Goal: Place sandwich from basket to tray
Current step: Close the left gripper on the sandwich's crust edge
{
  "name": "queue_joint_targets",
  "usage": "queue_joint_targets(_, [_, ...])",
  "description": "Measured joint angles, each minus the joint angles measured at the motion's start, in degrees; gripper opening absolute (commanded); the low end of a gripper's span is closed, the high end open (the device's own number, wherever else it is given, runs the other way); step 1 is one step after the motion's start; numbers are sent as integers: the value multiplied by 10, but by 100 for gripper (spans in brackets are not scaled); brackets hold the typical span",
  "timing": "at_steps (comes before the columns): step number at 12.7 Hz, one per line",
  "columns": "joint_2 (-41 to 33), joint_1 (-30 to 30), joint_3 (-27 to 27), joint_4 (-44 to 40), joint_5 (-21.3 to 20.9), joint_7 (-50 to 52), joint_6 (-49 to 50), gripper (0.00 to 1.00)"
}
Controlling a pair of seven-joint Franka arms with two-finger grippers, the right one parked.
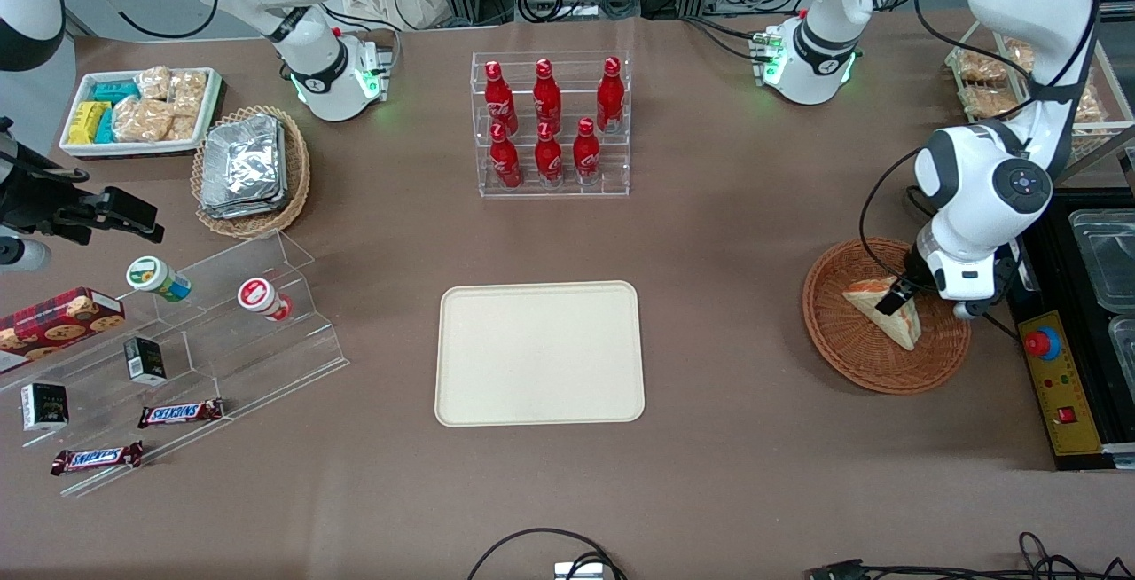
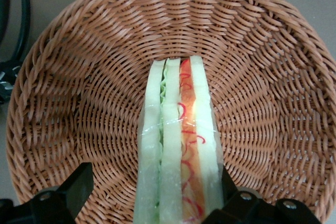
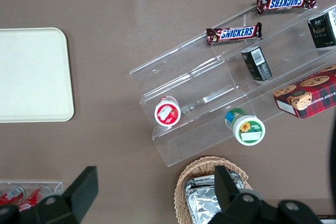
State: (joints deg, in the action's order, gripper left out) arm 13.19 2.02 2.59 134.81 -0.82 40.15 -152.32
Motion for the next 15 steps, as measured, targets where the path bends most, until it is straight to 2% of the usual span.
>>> queue_joint_targets(1, [1,0,0,0,0,1,-1,80])
queue_joint_targets(3, [2,0,0,0,0,9,-2,50])
queue_joint_targets(6, [4,-12,-2,0,-1,38,-4,26])
queue_joint_targets(9, [5,-18,-2,-1,-6,44,-7,24])
queue_joint_targets(12, [4,-19,-5,-4,-65,40,3,24])
queue_joint_targets(15, [-10,-27,-13,-30,-81,-12,70,24])
